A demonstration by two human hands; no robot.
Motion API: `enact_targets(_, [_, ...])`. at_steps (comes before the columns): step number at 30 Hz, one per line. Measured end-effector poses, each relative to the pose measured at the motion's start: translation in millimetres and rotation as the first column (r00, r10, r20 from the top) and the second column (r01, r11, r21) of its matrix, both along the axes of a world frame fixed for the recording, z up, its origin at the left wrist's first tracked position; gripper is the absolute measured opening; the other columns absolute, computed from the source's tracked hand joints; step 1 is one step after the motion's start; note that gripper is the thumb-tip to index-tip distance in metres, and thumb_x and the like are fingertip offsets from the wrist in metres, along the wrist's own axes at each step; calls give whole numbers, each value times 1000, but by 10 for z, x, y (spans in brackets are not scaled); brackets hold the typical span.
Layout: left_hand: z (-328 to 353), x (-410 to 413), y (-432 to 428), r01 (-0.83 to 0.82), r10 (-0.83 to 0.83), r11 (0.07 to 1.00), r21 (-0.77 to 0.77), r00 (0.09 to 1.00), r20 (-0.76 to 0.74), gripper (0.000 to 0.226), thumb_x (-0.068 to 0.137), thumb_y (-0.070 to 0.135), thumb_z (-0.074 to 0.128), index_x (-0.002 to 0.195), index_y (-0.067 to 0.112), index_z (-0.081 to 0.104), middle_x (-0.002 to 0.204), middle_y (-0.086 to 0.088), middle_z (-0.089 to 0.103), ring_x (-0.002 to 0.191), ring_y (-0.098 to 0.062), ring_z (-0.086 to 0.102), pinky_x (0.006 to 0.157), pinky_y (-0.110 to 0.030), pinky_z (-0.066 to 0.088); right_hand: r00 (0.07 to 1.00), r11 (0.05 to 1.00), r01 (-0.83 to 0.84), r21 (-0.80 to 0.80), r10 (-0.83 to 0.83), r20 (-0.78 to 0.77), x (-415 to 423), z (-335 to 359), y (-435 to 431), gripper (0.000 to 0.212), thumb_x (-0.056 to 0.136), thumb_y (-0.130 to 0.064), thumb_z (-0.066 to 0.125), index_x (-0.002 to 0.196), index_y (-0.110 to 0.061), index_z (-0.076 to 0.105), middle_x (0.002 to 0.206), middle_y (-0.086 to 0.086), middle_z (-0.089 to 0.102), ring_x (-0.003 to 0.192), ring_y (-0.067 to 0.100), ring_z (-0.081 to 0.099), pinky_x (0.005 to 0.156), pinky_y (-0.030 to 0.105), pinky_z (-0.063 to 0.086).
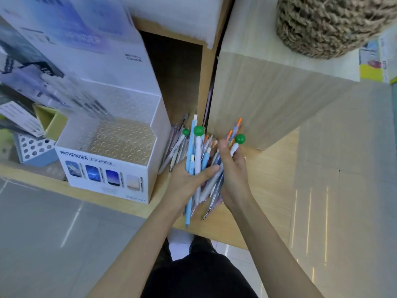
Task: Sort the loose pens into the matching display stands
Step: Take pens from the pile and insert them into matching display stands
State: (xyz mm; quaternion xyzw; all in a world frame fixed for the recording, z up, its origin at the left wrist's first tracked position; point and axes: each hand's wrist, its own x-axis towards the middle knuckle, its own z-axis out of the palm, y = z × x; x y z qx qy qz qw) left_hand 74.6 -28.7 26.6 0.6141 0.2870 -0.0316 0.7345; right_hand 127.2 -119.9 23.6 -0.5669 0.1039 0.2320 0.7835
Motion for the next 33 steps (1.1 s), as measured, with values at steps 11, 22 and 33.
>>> enact_targets(11, [336, -530, 618, -159, 158, 985, 67, 987, 23, 27, 66, 38, 73, 79, 16, 65, 66, 1, 66, 63, -11, 62, 60, -23, 51, 936, 941, -330, 75, 336, -108, -368, 278, 713, 64, 72, -62, 52, 123, -23, 60, 116, 1, 68, 100, 15, 68, 79, 31, 58])
enact_targets(22, [518, -1255, 1871, -325, 321, 944, 57, 945, 62, 29, 80, 13, 73, 56, 23, 61, 46, 11, 58, 47, -2, 56, 49, -14, 42, 882, 892, -429, 144, 448, -148, -1117, 526, 2064, 46, 85, -57, 45, 113, -26, 65, 107, 1, 71, 97, 14, 68, 86, 32, 55])
enact_targets(33, [438, -1798, 3210, -317, 324, 945, -77, 941, 94, 10, 75, 13, 76, 81, 20, 71, 81, 3, 74, 82, -12, 70, 72, -20, 55, 853, 844, -519, 135, 522, 13, -1654, 494, 3375, 28, 98, -37, 40, 121, -29, 55, 124, -5, 63, 106, 8, 62, 91, 28, 50])
